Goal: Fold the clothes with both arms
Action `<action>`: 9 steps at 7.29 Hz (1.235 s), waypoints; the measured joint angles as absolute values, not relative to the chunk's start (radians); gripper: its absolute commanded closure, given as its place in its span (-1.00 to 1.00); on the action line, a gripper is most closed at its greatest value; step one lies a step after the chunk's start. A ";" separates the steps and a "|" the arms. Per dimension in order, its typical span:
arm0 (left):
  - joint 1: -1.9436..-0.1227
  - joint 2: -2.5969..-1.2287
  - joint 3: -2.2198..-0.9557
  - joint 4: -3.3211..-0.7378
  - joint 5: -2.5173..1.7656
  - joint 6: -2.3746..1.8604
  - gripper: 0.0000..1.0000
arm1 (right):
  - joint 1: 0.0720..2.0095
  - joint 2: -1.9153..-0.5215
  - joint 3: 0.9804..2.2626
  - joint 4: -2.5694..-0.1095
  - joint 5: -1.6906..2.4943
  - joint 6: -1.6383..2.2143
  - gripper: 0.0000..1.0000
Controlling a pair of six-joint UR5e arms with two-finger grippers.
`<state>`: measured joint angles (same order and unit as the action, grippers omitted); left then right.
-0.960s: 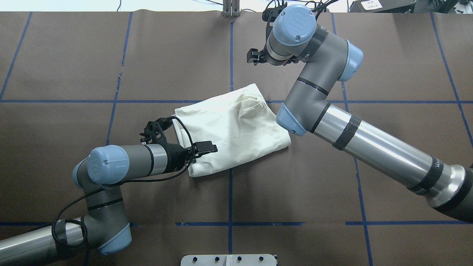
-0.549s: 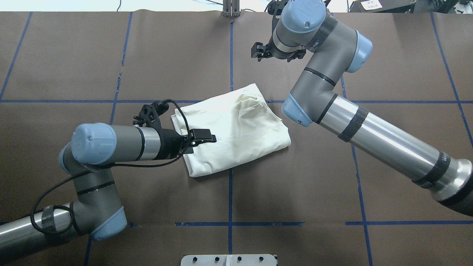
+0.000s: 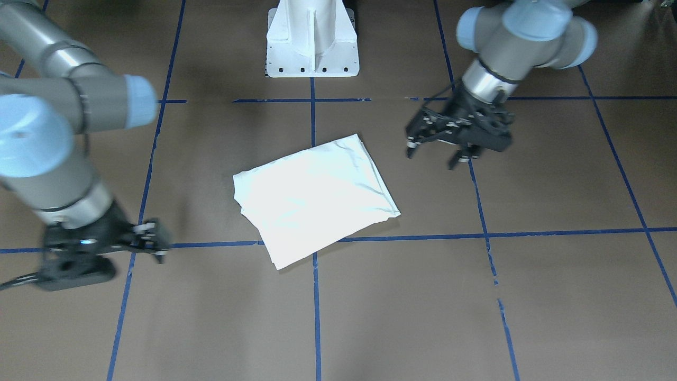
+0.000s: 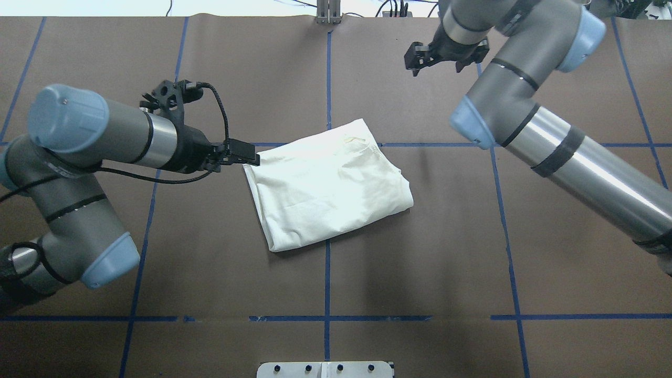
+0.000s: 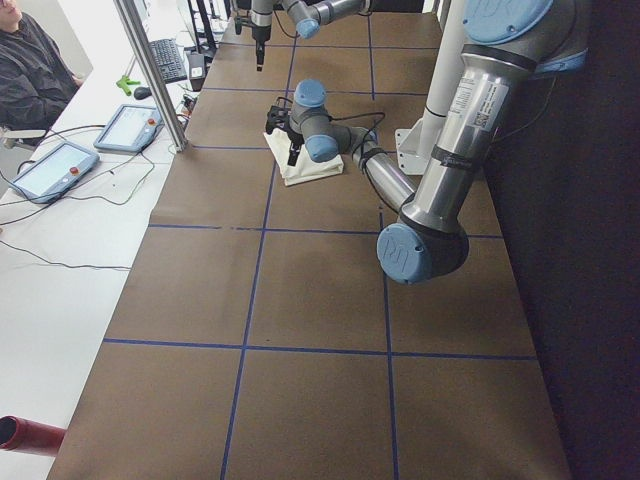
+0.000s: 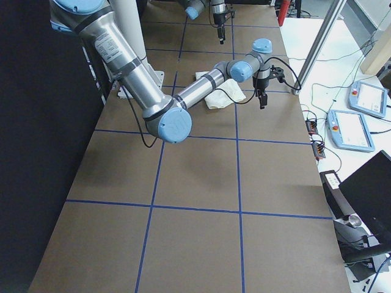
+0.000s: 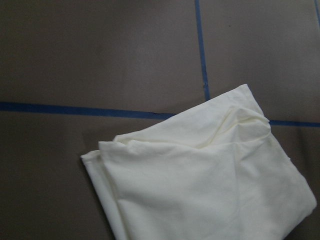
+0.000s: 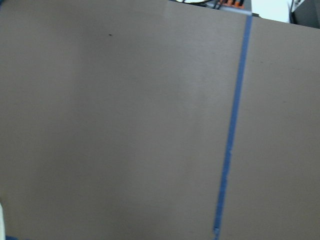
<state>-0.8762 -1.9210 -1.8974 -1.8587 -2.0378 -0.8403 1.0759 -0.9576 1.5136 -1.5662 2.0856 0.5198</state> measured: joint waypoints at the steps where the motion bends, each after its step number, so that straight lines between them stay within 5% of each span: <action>1: -0.993 -1.889 -1.907 -1.760 -2.056 -0.600 -1.00 | 1.159 -1.044 1.536 -1.590 2.128 0.367 -1.00; 4: -1.342 -1.732 -1.893 -1.652 -2.134 -0.102 -1.00 | 1.426 -1.291 1.548 -1.651 2.287 0.078 -1.00; 9: -1.615 -1.611 -1.790 -1.476 -2.269 0.251 -1.00 | 1.565 -1.604 1.573 -1.612 2.245 -0.027 -1.00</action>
